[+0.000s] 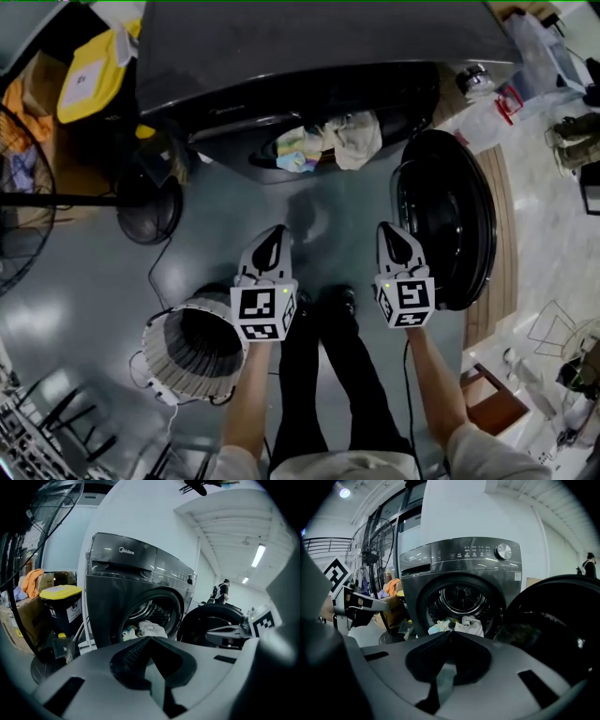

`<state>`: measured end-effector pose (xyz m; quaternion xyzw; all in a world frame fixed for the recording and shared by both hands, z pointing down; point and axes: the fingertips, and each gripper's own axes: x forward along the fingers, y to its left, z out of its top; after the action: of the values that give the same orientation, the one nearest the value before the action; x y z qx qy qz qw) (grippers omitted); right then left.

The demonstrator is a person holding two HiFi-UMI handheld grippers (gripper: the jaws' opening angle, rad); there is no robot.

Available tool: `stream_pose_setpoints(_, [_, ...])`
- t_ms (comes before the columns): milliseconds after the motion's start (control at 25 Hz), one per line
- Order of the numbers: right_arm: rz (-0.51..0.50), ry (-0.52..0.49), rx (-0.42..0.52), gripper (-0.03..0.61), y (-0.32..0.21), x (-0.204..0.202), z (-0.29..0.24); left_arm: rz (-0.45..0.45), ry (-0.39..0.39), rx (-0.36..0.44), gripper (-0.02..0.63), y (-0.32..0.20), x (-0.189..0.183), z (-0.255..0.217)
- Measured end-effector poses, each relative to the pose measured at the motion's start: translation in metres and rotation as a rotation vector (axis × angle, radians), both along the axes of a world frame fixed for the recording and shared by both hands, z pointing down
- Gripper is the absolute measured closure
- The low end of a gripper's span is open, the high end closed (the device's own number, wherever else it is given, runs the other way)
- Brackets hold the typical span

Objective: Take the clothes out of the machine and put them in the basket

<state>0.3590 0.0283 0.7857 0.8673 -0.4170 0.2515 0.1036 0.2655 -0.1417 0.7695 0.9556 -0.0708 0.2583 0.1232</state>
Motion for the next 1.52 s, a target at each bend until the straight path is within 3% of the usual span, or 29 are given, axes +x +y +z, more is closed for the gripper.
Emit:
stream_pose_setpoints(440, [0.02,0.023,-0.017,0.555,-0.016,0.026,0.079,-0.01,0.024,0.01,0.595,-0.012,0.009,0.062])
stream_pose_setpoints(760, [0.044,0.026,0.002,0.548,-0.047,0.073,0.13,-0.016,0.051,0.008,0.595,-0.031,0.027,0.099])
stream_pose_setpoints(800, [0.044,0.021,0.013,0.481,-0.054,0.081,0.135,-0.015,0.054,0.009,0.595,-0.033,0.03,0.102])
stream_pose_setpoints(840, [0.042,0.018,0.026,0.373,-0.061,0.089,0.141,-0.012,0.056,0.009,0.595,-0.033,0.034,0.106])
stream_pose_setpoints(920, [0.047,0.02,0.051,0.276,-0.075,0.108,0.151,-0.004,0.059,0.011,0.595,-0.034,0.038,0.113])
stream_pose_setpoints(1000, [0.074,0.029,0.058,0.219,-0.086,0.13,0.16,0.004,0.061,0.013,0.595,-0.033,0.04,0.119])
stream_pose_setpoints(1200, [0.139,0.006,0.036,0.167,-0.103,0.177,0.189,0.019,0.065,0.012,0.595,-0.035,0.042,0.133])
stream_pose_setpoints(1520, [0.206,-0.07,-0.004,0.158,-0.113,0.213,0.243,0.013,0.066,0.014,0.595,-0.057,0.035,0.152])
